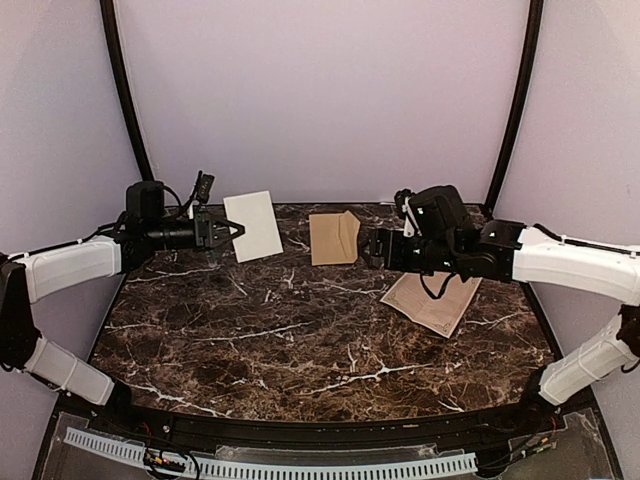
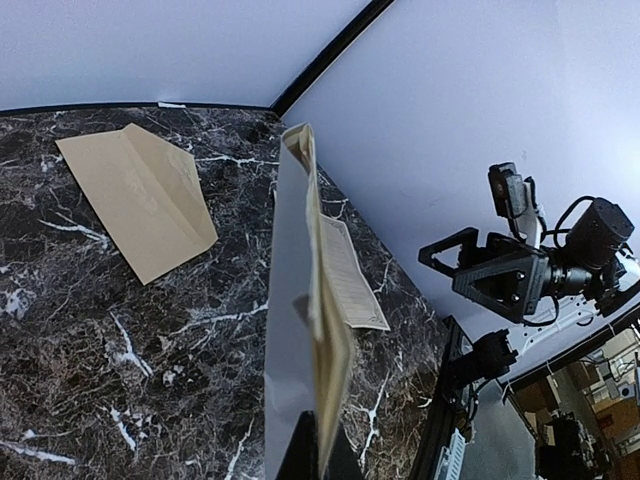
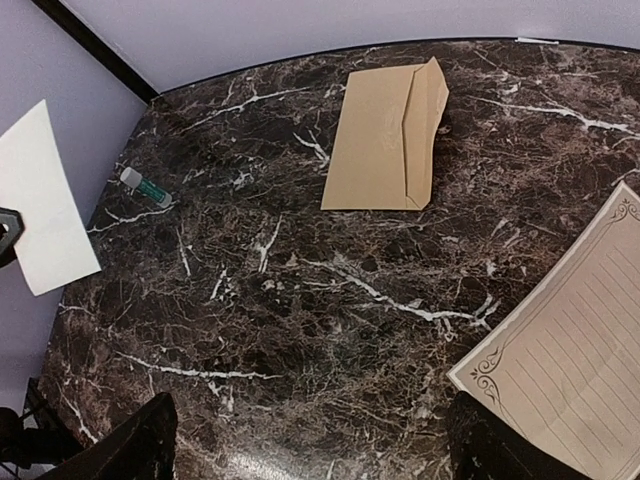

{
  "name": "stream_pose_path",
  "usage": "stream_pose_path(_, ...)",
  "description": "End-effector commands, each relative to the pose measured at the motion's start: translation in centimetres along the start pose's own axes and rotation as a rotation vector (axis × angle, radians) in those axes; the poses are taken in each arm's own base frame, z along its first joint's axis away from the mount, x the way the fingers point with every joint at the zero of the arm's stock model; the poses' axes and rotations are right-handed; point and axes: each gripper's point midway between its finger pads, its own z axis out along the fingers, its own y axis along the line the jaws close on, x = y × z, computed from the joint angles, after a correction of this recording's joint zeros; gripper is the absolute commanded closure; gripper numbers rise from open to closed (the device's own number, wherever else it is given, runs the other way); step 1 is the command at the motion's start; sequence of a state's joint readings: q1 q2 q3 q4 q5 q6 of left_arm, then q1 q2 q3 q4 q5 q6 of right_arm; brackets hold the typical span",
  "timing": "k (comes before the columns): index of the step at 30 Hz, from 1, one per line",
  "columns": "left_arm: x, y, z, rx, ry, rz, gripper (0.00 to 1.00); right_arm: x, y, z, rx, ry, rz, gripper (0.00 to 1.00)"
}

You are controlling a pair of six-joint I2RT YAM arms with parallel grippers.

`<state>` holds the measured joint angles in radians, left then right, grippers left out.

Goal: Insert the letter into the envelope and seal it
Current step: Move the envelope to the center of the board.

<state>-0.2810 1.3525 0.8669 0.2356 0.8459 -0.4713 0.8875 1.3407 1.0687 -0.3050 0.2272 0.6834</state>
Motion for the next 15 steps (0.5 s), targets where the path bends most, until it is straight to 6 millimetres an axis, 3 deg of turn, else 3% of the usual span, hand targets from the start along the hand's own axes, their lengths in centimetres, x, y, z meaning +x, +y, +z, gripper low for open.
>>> stream_pose_path(1, -1.5, -1.0, -1.1, 0.071, -0.046, 0.057, 1.0, -1.6, 0.4, 2.5, -0.039, 0.015, 0.002, 0.11)
stream_pose_path(6, -2.4, -0.4, -2.5, 0.047, -0.072, 0.045, 1.0, -1.2, -2.2, 7.0, -0.003, 0.069, 0.025, 0.15)
stream_pose_path(15, -3.1, -2.0, -4.4, 0.004, -0.101, 0.132, 1.0, -0.7, -5.4, 14.9, 0.092, 0.167, -0.033, 0.26)
